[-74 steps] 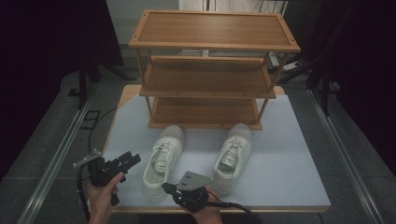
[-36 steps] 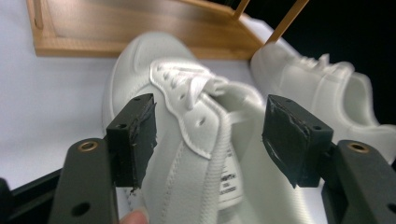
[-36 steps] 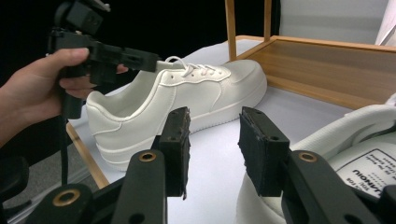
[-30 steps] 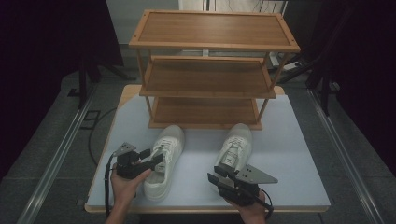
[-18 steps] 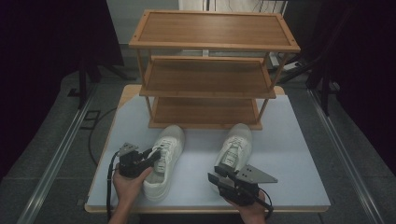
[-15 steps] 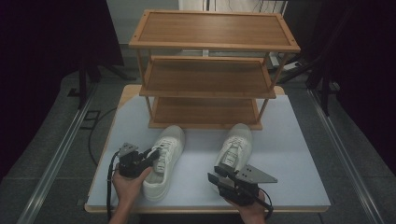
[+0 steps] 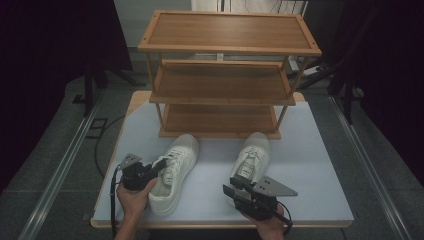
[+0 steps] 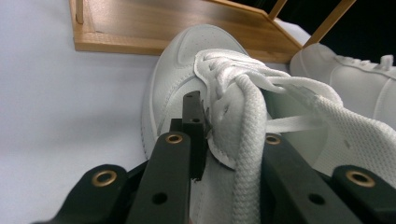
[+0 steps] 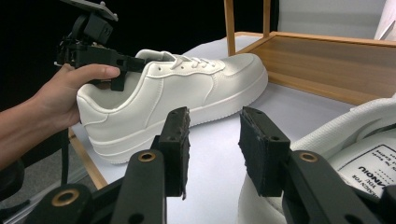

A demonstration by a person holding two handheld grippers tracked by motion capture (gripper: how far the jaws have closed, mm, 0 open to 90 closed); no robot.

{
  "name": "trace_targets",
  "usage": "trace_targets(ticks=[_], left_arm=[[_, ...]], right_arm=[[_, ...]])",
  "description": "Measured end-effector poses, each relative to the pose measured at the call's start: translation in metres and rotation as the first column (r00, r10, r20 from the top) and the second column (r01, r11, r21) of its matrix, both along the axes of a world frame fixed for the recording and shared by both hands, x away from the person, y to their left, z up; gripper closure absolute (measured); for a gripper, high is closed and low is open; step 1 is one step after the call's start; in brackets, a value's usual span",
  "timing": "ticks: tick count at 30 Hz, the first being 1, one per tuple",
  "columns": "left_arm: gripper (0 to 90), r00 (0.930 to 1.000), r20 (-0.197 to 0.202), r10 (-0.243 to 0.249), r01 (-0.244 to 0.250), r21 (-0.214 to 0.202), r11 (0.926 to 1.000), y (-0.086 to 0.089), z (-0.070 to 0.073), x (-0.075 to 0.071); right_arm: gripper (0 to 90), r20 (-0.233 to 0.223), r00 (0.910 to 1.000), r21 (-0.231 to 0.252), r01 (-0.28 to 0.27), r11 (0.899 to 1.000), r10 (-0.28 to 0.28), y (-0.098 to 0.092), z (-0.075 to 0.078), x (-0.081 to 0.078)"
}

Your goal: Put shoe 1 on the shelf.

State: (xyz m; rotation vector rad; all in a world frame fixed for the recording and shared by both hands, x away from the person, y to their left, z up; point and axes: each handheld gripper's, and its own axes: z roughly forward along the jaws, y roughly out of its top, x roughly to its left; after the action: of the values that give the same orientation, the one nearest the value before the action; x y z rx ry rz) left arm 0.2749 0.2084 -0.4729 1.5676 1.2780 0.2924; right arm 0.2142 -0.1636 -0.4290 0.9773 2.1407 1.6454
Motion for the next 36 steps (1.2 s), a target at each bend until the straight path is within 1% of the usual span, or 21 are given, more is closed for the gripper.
trace_targets(ticks=[1, 2, 3, 5, 6, 7, 8, 10, 11, 13, 14, 15, 16, 19, 26, 27, 28, 29, 30, 36], left_arm=[[81.5, 1.0, 0.001, -0.005, 0.005, -0.009, 0.9999, 0.001, 0.0, 0.0], [81.6, 1.0, 0.001, -0.005, 0.005, -0.009, 0.9999, 0.001, 0.0, 0.0], [81.7, 0.9997, 0.012, -0.02, 0.02, -0.024, 0.9995, 0.0, 0.002, -0.001], [81.7, 0.9995, 0.018, -0.027, 0.028, -0.025, 0.9993, 0.0, 0.004, -0.001], [81.7, 0.9989, 0.027, -0.038, 0.039, -0.036, 0.9986, -0.001, 0.007, -0.002], [81.7, 0.9989, 0.027, -0.038, 0.039, -0.036, 0.9986, -0.001, 0.007, -0.002], [81.7, 0.9984, 0.034, -0.046, 0.048, -0.055, 0.9973, -0.002, 0.009, -0.003], [81.7, 0.9982, 0.035, -0.05, 0.052, -0.064, 0.9966, -0.002, 0.01, -0.004], [81.7, 0.9973, 0.043, -0.059, 0.062, -0.08, 0.9949, -0.003, 0.013, -0.005], [81.7, 0.9969, 0.047, -0.063, 0.067, -0.087, 0.994, -0.003, 0.014, -0.006], [81.7, 0.9961, 0.055, -0.068, 0.073, -0.099, 0.9924, -0.004, 0.018, -0.007], [81.7, 0.9961, 0.055, -0.068, 0.073, -0.099, 0.9924, -0.004, 0.018, -0.007], [81.7, 0.9955, 0.063, -0.071, 0.078, -0.123, 0.9893, -0.005, 0.022, -0.008], [81.7, 0.9948, 0.07, -0.074, 0.084, -0.152, 0.9849, -0.006, 0.027, -0.009], [81.7, 0.9918, 0.091, -0.09, 0.104, -0.167, 0.9805, -0.011, 0.037, -0.009], [81.7, 0.9908, 0.097, -0.094, 0.11, -0.174, 0.9786, -0.012, 0.04, -0.009], [81.7, 0.9908, 0.097, -0.094, 0.11, -0.174, 0.9786, -0.012, 0.04, -0.009], [81.7, 0.99, 0.103, -0.097, 0.114, -0.183, 0.9765, -0.013, 0.043, -0.008], [81.7, 0.9895, 0.107, -0.098, 0.116, -0.185, 0.9758, -0.014, 0.045, -0.008], [81.7, 0.9881, 0.115, -0.103, 0.123, -0.187, 0.9747, -0.016, 0.052, -0.006]], right_arm=[[62.2, 0.001, 1.0, 0.0, 0.0, 1.0, 0.0, 0.0, 0.0, 0.0], [62.2, 0.002, 1.0, 0.0, 0.0, 1.0, 0.0, 0.0, 0.0, 0.0], [62.2, 0.004, 1.0, 0.0, -0.001, 1.0, 0.001, 0.0, 0.0, 0.0], [62.2, 0.005, 1.0, 0.0, -0.001, 1.0, 0.001, 0.0, 0.0, 0.0], [62.3, 0.004, 1.0, 0.003, 0.001, 1.0, -0.001, 0.0, 0.001, 0.0], [62.3, 0.004, 1.0, 0.003, 0.001, 1.0, -0.001, 0.0, 0.001, 0.0], [62.4, 0.006, 1.0, 0.002, 0.003, 1.0, -0.003, -0.001, 0.001, -0.001], [62.4, 0.008, 1.0, 0.004, 0.004, 1.0, -0.004, -0.001, 0.001, -0.001], [62.5, 0.01, 0.9999, 0.006, 0.004, 1.0, -0.004, -0.001, 0.002, -0.001], [62.5, 0.012, 0.9999, 0.008, 0.002, 1.0, -0.002, -0.001, 0.002, -0.002], [62.4, 0.012, 0.9999, 0.009, 0.0, 1.0, 0.0, -0.001, 0.003, -0.002], [62.4, 0.012, 0.9999, 0.009, 0.0, 1.0, 0.0, -0.001, 0.003, -0.002], [62.5, 0.014, 0.9999, 0.01, 0.0, 1.0, 0.0, -0.001, 0.003, -0.002], [62.4, 0.015, 0.9999, 0.013, -0.001, 1.0, 0.001, -0.002, 0.004, -0.002], [62.8, 0.019, 0.9998, 0.02, -0.001, 1.0, 0.001, -0.002, 0.006, -0.003], [62.8, 0.02, 0.9998, 0.021, -0.001, 1.0, 0.001, -0.002, 0.006, -0.003], [62.8, 0.02, 0.9998, 0.021, -0.001, 1.0, 0.001, -0.002, 0.006, -0.003], [62.8, 0.02, 0.9998, 0.021, -0.001, 1.0, 0.001, -0.002, 0.006, -0.003], [62.8, 0.02, 0.9998, 0.021, -0.002, 1.0, 0.001, -0.002, 0.006, -0.003], [62.5, 0.02, 0.9998, 0.022, -0.003, 1.0, 0.002, -0.002, 0.006, -0.003]])
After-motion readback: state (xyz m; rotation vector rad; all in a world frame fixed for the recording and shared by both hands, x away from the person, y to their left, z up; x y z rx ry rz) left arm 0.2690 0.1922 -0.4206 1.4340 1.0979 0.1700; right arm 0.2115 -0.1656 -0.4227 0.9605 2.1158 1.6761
